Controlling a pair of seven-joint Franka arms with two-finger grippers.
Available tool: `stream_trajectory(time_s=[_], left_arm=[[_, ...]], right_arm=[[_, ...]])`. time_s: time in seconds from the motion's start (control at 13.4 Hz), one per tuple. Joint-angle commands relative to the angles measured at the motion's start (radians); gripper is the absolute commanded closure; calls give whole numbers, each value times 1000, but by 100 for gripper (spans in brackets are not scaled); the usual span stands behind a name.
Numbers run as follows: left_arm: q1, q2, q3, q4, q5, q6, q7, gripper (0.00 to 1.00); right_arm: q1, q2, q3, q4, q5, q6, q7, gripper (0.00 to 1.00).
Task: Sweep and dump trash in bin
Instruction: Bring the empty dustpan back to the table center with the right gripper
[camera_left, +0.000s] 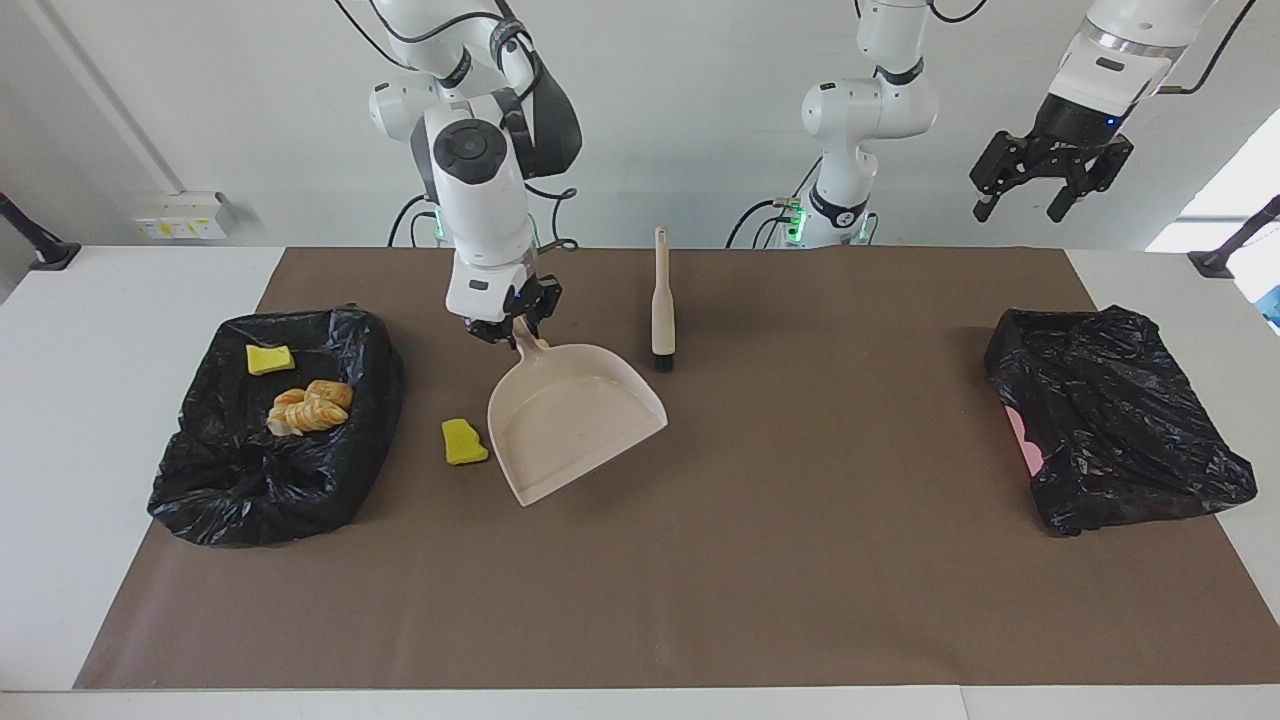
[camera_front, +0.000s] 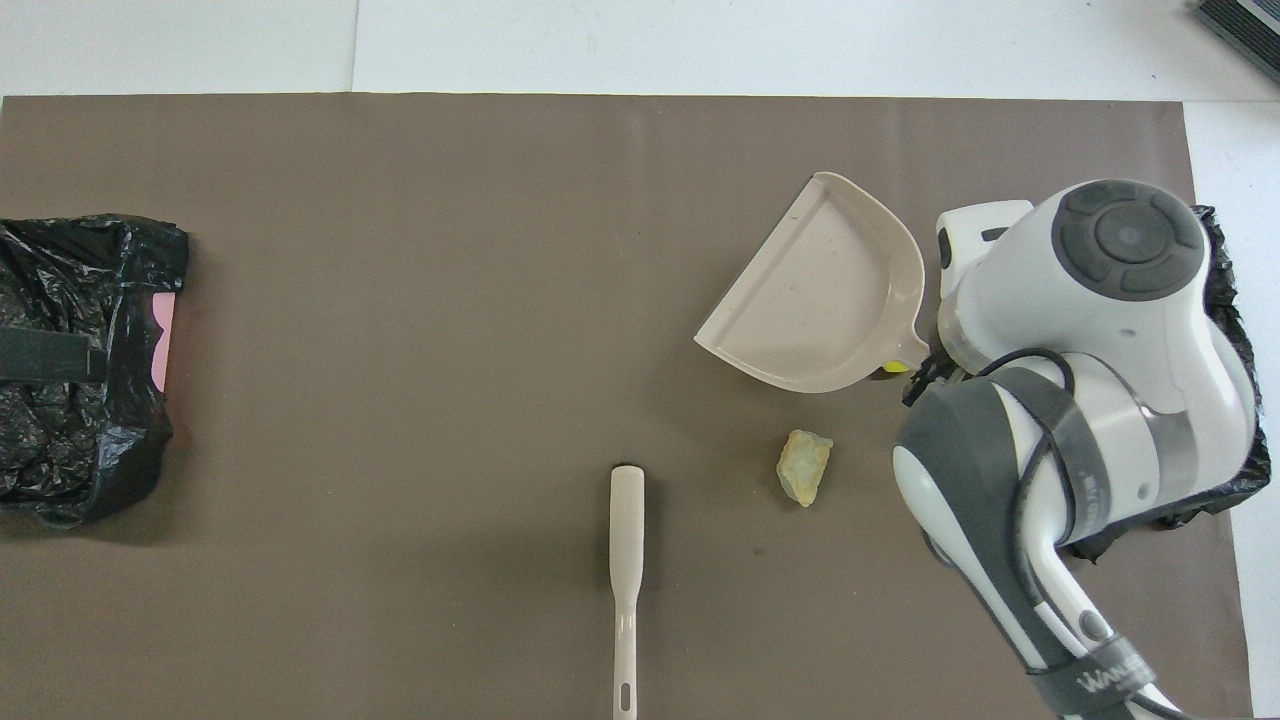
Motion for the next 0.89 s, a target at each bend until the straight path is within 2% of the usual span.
stream_trajectory(time_s=[0.0,0.15,0.37,0.6,0.82], left_arm=[[4,-20,-2,-15,11,-15,-3,0],[1,-20,-4,-11,11,-23,-8,0],[4,-18,-2,-5,11,-33,-12,0],[6,-17,4,-5,11,-32,-12,0],[-4,-24,3,-18,10,-33,-15,0]], right_arm=[[71,65,-3,48,55,35,247,100],[116,110,-3,80,96,78,380,100],[191,258,-4,227,87,69,542,100],[194,392,-4,370,84,63,609,100],[190,476,-10,454,84,63,666,100]])
